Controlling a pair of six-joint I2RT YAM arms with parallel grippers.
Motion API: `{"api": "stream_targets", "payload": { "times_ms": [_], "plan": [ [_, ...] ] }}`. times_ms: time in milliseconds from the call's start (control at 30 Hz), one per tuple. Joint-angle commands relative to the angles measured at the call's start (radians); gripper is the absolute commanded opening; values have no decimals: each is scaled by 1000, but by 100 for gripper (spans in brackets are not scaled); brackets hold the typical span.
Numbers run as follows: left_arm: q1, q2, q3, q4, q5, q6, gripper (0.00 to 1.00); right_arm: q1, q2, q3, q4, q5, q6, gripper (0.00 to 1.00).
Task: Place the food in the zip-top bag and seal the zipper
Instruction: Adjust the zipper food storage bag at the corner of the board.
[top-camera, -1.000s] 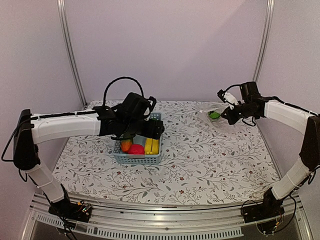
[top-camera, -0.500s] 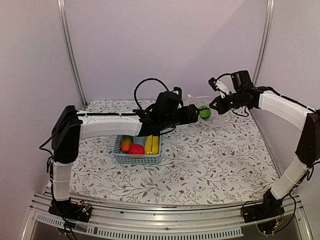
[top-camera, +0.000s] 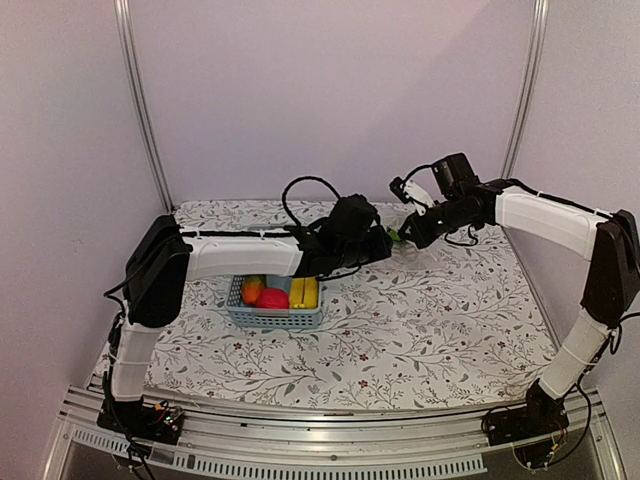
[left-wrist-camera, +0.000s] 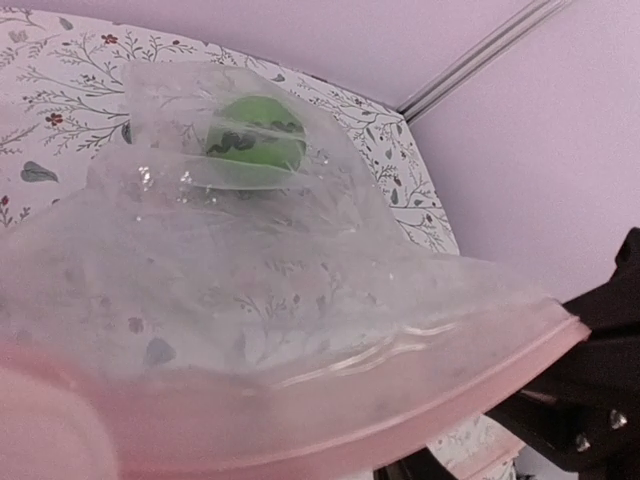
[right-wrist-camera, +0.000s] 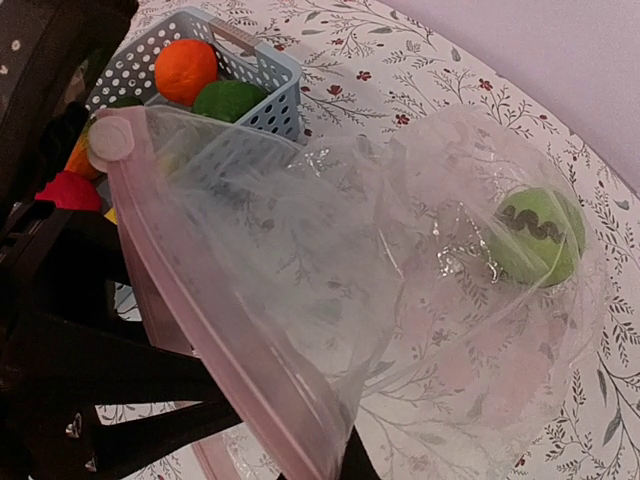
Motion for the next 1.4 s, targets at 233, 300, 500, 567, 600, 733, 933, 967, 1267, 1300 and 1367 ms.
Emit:
{"api": "stream_targets", "payload": {
  "times_ms": [233, 300, 500, 567, 600, 733, 933, 967, 1267, 1300, 1367],
  "plan": [
    [7, -21, 21, -17, 50, 22, 3, 1, -102, -80, -8, 180, -92, 33],
    [8, -36, 22, -33, 48, 38, 0, 1, -126, -95, -17, 196, -108, 36],
    [20, -46, 59, -94, 48, 80, 0, 3, -188, -138, -30, 268, -130, 33],
    [24, -37, 83, -122, 54, 98, 0, 2, -213, -148, -31, 294, -140, 30],
    [25, -32, 95, -129, 56, 109, 0, 1, -233, -154, -29, 297, -146, 25],
    [24, -25, 109, -115, 81, 153, 0, 2, -265, -189, 12, 302, -163, 0],
    [24, -42, 107, -46, 145, 304, 50, -35, -264, -144, 114, 484, -229, 0],
    [23, -52, 105, -28, 163, 350, 57, -53, -271, -135, 147, 514, -236, 0],
    [1, -251, -116, 53, 318, 686, 82, -253, -192, 56, 201, 560, -282, 0],
    [2, -273, -155, 55, 325, 696, 83, -269, -172, 78, 200, 564, -284, 0],
    [6, -312, -210, 32, 291, 688, 83, -301, -143, 134, 188, 577, -289, 0]
  ]
}}
